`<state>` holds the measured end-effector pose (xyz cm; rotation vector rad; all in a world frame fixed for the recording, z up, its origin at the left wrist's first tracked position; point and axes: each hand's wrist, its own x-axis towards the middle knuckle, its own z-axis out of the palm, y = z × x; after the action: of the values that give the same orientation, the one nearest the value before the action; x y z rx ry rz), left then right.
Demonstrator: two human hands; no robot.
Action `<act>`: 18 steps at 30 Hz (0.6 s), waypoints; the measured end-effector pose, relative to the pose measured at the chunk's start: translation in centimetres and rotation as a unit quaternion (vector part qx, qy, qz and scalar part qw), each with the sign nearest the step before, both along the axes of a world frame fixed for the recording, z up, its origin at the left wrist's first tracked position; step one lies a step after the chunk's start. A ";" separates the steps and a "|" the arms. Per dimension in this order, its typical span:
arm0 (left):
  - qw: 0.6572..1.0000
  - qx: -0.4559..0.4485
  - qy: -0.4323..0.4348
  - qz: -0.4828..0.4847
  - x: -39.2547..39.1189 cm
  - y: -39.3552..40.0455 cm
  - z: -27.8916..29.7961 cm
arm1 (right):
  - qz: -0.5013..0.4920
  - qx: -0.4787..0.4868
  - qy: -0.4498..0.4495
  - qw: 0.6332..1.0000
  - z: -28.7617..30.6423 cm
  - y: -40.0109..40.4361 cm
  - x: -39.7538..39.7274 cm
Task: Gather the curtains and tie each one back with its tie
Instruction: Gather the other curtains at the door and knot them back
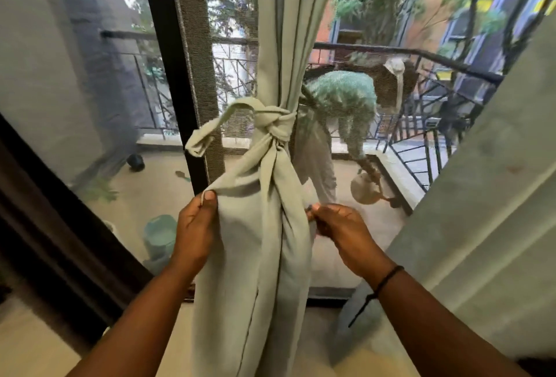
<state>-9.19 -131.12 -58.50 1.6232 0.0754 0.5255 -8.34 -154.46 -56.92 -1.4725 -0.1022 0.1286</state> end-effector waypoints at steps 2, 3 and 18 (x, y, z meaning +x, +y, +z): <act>0.997 0.065 -0.036 0.023 0.3 1.8 0.0 | -0.042 -0.054 -0.035 0.997 0.2 1.0 -0.3; 0.991 0.113 -0.057 0.049 0.6 2.5 0.2 | -0.070 -0.086 -0.052 0.992 0.2 1.4 -0.4; 0.843 0.519 -0.137 0.039 3.9 7.2 0.8 | -0.153 -0.521 -0.270 0.795 2.1 -2.9 0.3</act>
<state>-5.29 -123.91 -57.74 2.5800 -0.4367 0.9535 -8.09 -157.37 -54.84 -2.5836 -0.2843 -0.6122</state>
